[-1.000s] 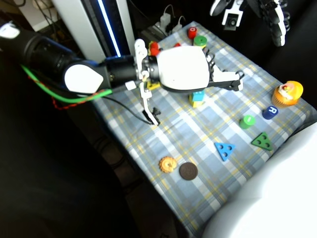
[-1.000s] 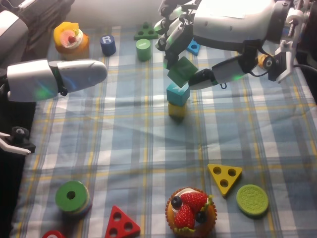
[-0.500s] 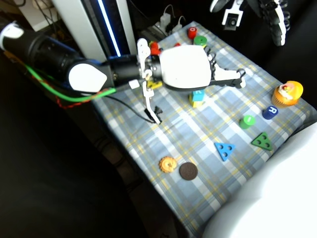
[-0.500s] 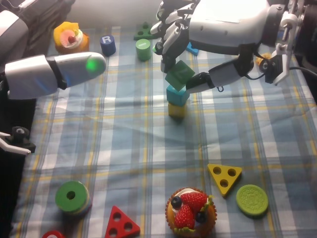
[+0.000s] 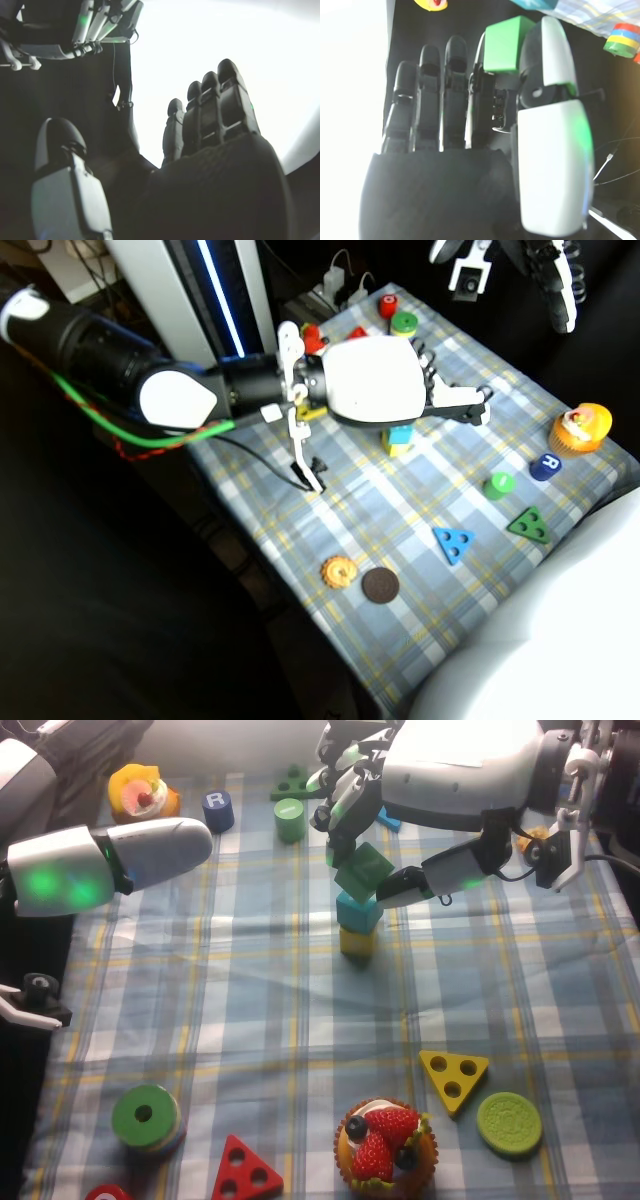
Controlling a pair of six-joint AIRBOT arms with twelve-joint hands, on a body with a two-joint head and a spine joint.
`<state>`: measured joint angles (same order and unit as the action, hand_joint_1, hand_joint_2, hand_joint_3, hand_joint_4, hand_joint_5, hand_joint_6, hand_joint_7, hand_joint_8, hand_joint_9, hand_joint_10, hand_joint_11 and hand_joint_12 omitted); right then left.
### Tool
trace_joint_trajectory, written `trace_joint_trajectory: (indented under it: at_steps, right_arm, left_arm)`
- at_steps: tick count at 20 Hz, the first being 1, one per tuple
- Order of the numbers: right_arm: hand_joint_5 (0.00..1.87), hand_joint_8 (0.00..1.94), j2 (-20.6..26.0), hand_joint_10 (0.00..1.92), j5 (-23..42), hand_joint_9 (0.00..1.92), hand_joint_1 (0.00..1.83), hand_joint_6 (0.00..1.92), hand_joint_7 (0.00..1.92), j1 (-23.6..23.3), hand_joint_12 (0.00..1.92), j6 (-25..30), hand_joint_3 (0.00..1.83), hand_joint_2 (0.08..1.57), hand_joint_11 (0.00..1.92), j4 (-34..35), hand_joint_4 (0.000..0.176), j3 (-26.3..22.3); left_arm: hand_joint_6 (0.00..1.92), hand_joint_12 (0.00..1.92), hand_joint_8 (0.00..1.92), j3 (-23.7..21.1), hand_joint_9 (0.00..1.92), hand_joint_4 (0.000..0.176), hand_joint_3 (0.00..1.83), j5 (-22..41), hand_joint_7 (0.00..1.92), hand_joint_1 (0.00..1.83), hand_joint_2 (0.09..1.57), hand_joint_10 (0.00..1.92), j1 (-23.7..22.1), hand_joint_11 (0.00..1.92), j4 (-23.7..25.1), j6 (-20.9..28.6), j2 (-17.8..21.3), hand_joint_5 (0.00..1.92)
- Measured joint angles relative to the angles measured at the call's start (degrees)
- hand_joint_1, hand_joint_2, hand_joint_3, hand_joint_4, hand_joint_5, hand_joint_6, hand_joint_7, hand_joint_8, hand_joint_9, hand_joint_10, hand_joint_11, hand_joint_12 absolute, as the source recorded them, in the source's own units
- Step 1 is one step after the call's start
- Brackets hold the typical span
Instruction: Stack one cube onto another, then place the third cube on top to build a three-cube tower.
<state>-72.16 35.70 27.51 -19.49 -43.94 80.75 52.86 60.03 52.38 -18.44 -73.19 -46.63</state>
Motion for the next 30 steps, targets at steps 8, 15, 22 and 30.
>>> trace_joint_trajectory:
  at_steps: [8,15,22,30]
  right_arm:
    - [1.05,0.0,0.0,0.01,-0.1,0.63,1.15,0.86,0.86,0.0,1.05,0.6,0.0,1.08,0.02,-0.7,0.0,0.0]
    - [1.03,0.0,0.0,0.01,-0.4,0.68,1.16,0.88,0.8,0.0,1.08,1.3,0.0,1.08,0.11,-0.9,0.0,0.0]
    - [0.91,0.0,0.1,0.0,-0.4,0.66,1.11,0.0,0.76,0.0,1.06,1.7,0.0,0.98,0.1,-1.4,0.0,0.0]
    - [0.69,0.0,0.7,0.0,-0.6,0.5,1.06,0.0,0.57,0.0,1.07,1.9,0.0,0.95,0.0,-1.7,0.0,-0.6]
  left_arm:
    - [0.0,0.19,0.0,0.0,0.14,0.138,0.0,0.0,0.16,0.63,0.83,0.0,0.0,0.11,0.0,0.0,0.0,0.17]
    - [0.0,0.2,0.0,0.0,0.14,0.131,0.0,0.0,0.16,0.64,0.84,0.0,0.0,0.1,0.0,0.0,0.0,0.17]
    - [0.01,0.2,0.0,0.1,0.14,0.129,0.0,0.0,0.16,0.7,0.82,0.0,-0.2,0.08,-0.2,0.0,0.0,0.19]
    - [0.0,0.21,0.0,0.1,0.13,0.124,0.0,0.0,0.16,0.67,0.82,0.0,-0.2,0.07,-0.3,0.0,0.0,0.19]
